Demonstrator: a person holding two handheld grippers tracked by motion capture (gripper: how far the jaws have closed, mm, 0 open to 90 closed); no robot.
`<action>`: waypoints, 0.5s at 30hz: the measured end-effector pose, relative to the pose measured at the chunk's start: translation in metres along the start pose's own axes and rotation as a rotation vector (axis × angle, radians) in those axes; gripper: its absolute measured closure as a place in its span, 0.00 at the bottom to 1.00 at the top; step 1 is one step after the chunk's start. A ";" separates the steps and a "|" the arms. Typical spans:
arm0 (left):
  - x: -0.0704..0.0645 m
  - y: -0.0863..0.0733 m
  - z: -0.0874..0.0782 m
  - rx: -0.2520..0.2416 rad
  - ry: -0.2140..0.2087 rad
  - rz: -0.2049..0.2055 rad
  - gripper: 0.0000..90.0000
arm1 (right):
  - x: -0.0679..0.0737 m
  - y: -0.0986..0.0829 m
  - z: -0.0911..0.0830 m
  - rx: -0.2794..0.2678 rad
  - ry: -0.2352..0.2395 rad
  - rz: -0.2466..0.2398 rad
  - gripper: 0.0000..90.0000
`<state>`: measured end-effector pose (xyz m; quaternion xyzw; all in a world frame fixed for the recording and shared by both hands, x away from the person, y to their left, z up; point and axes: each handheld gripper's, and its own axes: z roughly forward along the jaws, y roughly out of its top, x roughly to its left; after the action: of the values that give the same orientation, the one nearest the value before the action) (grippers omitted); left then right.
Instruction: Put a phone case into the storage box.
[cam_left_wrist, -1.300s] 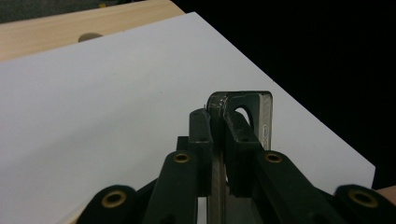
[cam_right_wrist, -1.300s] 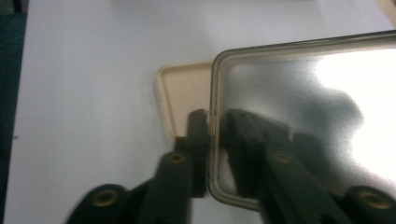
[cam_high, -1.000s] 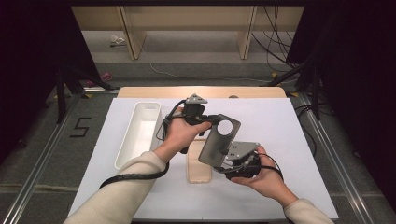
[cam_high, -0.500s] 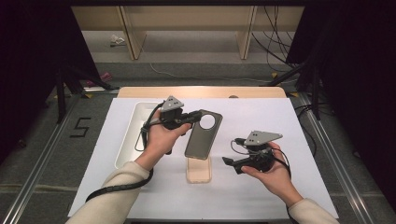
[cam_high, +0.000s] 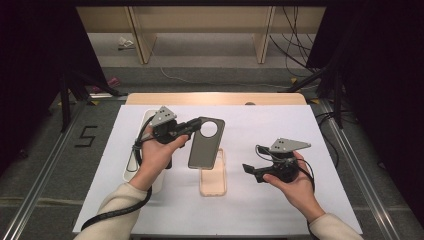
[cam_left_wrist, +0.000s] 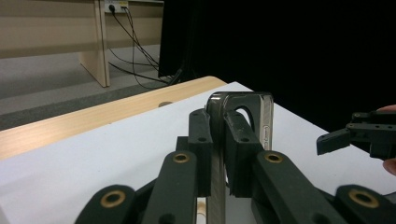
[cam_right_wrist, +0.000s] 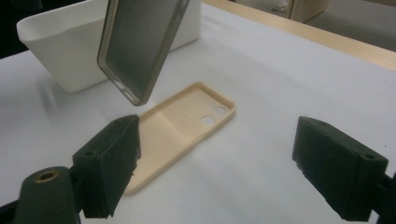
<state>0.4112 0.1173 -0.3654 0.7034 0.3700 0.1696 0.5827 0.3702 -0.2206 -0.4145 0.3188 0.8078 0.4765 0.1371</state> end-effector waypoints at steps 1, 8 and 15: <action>0.001 0.001 -0.001 -0.003 0.004 0.003 0.91 | 0.000 0.000 -0.001 -0.004 0.001 0.006 0.18; 0.008 0.006 -0.011 -0.028 0.043 0.022 0.91 | -0.002 -0.001 -0.003 -0.014 -0.018 0.017 0.18; 0.013 0.009 -0.016 -0.033 0.042 0.059 0.91 | -0.001 -0.001 -0.003 -0.011 -0.012 0.005 0.18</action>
<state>0.4122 0.1378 -0.3551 0.7005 0.3585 0.2075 0.5811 0.3695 -0.2237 -0.4143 0.3231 0.8033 0.4795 0.1427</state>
